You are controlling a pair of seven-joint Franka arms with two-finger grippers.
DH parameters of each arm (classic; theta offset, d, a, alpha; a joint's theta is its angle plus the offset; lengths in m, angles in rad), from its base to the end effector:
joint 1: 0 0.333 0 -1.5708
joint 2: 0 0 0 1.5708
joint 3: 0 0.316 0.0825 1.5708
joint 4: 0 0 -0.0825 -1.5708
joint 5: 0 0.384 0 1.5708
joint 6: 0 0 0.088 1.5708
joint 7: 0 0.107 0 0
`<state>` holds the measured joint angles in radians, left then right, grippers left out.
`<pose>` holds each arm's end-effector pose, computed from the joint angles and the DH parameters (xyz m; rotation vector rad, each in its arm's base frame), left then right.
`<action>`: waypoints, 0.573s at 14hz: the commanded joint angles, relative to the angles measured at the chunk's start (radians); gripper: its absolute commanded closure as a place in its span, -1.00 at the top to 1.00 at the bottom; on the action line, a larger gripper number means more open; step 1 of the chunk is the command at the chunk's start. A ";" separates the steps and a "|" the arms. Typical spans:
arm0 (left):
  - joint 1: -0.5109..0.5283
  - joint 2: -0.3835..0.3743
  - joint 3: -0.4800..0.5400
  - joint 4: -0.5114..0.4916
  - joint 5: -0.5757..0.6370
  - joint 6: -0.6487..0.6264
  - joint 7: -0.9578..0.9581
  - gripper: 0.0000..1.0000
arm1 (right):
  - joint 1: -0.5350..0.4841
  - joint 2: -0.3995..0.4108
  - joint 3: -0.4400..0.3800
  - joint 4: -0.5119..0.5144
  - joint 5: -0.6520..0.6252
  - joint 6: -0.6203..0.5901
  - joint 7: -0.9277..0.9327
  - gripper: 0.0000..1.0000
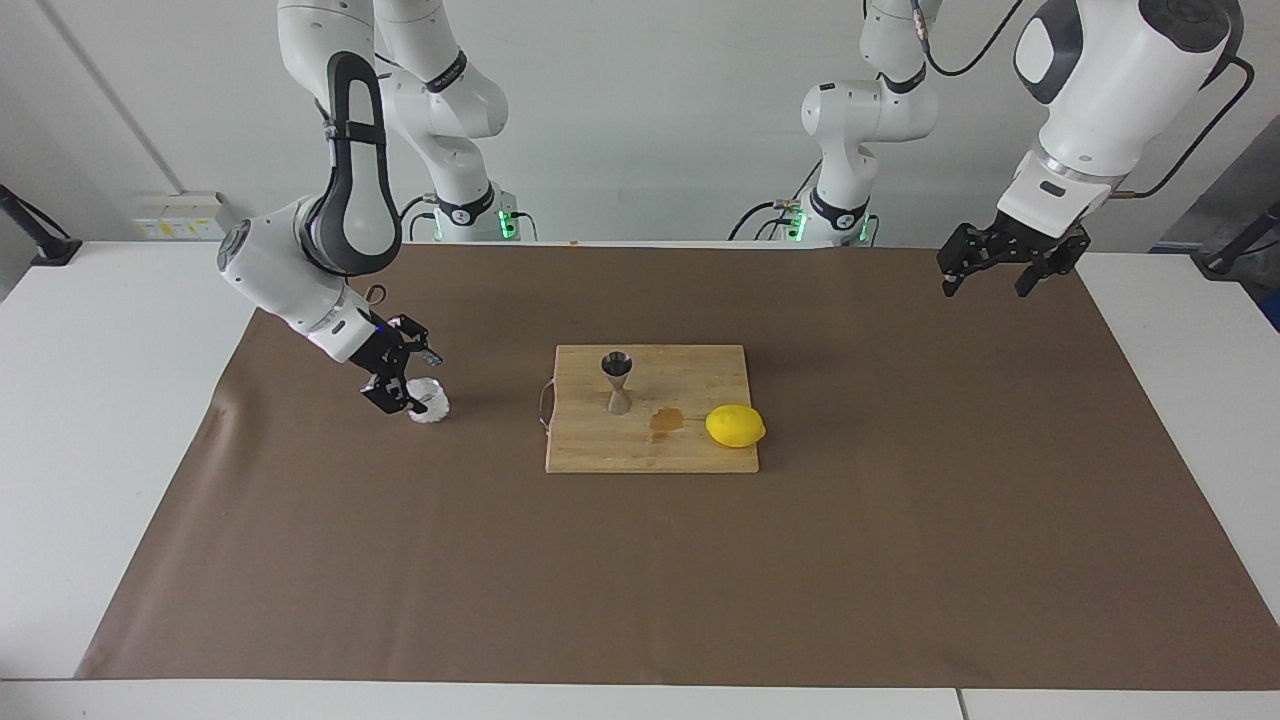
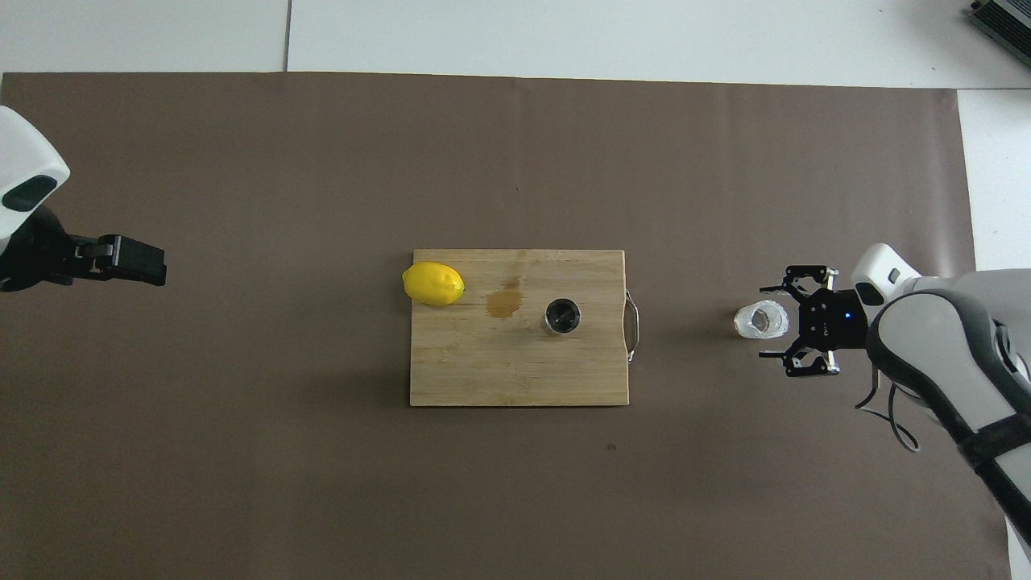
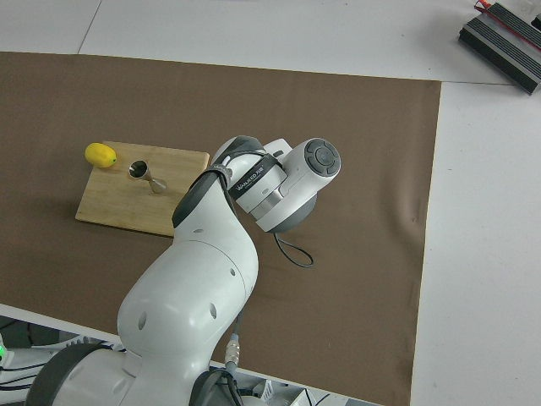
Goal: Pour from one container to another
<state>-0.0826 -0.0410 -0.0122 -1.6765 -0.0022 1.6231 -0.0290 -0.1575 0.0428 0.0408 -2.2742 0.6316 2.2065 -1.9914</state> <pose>0.5422 -0.0519 0.6015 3.1389 -0.1031 -0.0196 0.5128 -0.0400 0.3339 -2.0553 -1.8458 -0.5210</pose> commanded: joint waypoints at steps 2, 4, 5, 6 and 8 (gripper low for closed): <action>0.009 -0.008 -0.002 0.000 -0.012 0.001 -0.006 1.00 | -0.002 -0.110 0.004 0.022 -0.097 -0.071 0.230 1.00; 0.009 -0.010 -0.002 0.000 -0.012 0.000 -0.006 1.00 | 0.004 -0.144 0.016 0.074 -0.195 -0.097 0.427 1.00; 0.009 -0.010 -0.002 0.000 -0.012 0.000 -0.006 1.00 | 0.013 -0.150 0.019 0.115 -0.260 -0.126 0.553 1.00; 0.009 -0.010 -0.002 0.000 -0.012 0.000 -0.008 1.00 | 0.027 -0.147 0.019 0.169 -0.318 -0.157 0.677 1.00; 0.009 -0.010 -0.002 0.000 -0.012 0.000 -0.008 1.00 | 0.036 -0.136 0.024 0.267 -0.400 -0.206 0.892 1.00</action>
<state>-0.0824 -0.0410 -0.0114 -1.6765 -0.0022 1.6231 -0.0292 -0.1259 -0.1170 0.0565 -2.1060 0.3061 2.0576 -1.2803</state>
